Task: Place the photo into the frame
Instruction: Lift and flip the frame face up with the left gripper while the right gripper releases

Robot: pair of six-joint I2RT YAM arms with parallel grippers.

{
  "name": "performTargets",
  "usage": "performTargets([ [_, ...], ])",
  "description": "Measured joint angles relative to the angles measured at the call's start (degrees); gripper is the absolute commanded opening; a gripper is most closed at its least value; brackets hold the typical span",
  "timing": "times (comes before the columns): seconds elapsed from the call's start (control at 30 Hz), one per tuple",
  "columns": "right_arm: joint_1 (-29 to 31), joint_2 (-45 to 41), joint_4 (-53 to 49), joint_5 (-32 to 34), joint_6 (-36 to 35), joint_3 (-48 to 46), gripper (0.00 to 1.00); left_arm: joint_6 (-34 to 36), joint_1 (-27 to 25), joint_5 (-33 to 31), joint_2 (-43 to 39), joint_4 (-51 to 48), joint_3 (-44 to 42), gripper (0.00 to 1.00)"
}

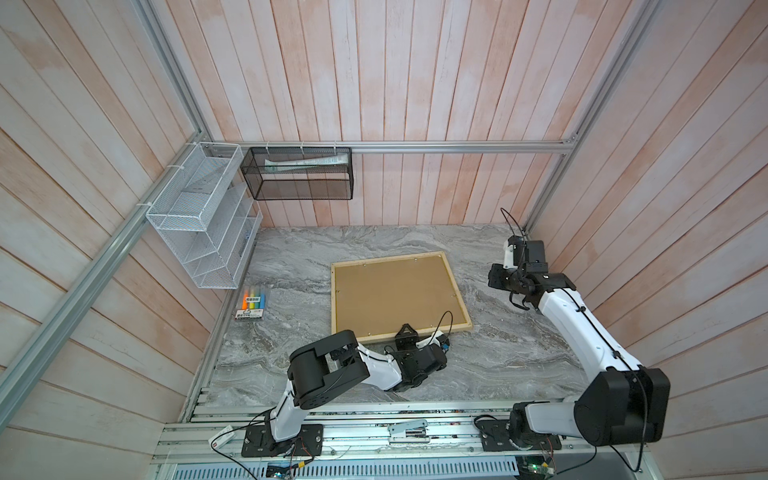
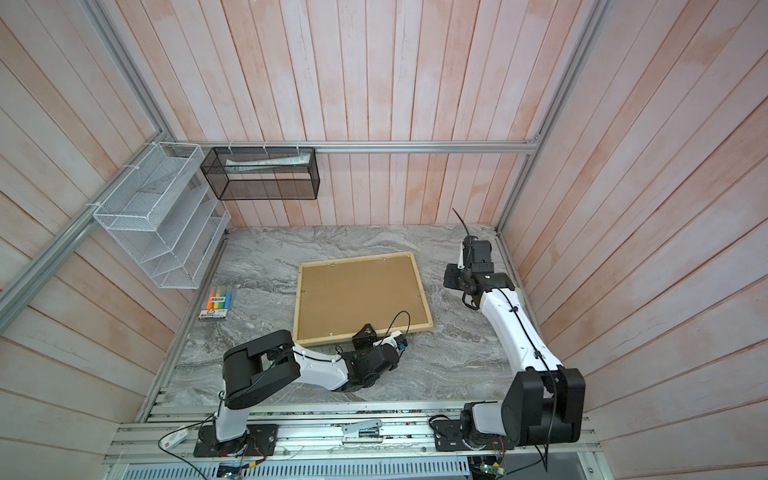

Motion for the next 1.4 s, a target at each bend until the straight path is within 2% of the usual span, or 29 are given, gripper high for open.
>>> performTargets([
  [0.17, -3.9, -3.4, 2.8, -1.9, 1.2, -2.1, 0.36, -1.2, 0.6, -0.5, -1.6, -3.7, 1.8, 0.01],
  [0.27, -4.1, -3.5, 4.1, -3.0, 1.5, -2.9, 0.36, -3.2, 1.2, 0.1, -3.1, -10.4, 5.1, 0.0],
  [0.47, -4.1, -3.1, 5.1, -5.4, 1.9, -3.8, 0.35, -9.4, 3.4, 3.8, -5.5, -27.5, 17.5, 0.0],
  [0.73, -4.1, -3.0, 5.7, -6.6, 1.9, -3.8, 0.35, -16.1, 5.4, 6.7, -5.5, -43.5, 30.8, 0.0],
  [1.1, -4.1, -2.4, 6.1, -6.9, 1.9, -3.8, 0.35, -22.8, 9.2, 17.7, -5.4, -62.4, 46.3, 0.0],
  [1.4, -4.1, -1.9, 6.1, -7.1, 1.9, -3.8, 0.34, -27.2, 14.1, 24.1, -5.4, -70.2, 59.0, 0.0],
])
